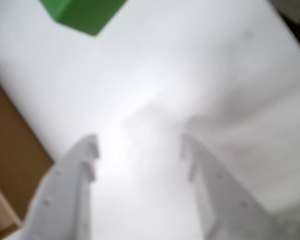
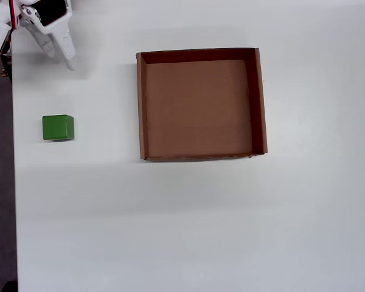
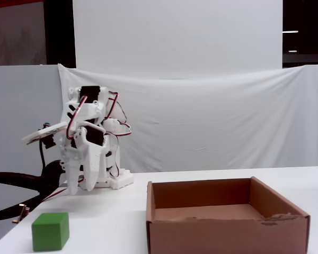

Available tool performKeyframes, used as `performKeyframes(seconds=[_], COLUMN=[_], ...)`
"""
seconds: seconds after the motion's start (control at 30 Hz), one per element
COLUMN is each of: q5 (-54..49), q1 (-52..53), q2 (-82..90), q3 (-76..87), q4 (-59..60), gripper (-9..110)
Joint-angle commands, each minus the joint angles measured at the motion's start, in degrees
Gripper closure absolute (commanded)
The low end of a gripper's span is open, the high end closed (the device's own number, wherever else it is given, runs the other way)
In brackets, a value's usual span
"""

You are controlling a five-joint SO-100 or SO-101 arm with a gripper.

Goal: Grasp a green cube and put it in a box.

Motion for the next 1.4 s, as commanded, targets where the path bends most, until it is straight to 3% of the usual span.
performKeyframes(seconds=[0.0, 1.13, 1.37], q5=[0.4, 0.4, 0.1], q1=[-0.3, 0.6, 3.8], q2=[-0.3, -0.3, -0.5], q3=[-0.3, -0.4, -9.2], q4=[0.4, -1.7, 0.2], gripper=[81, 81, 81])
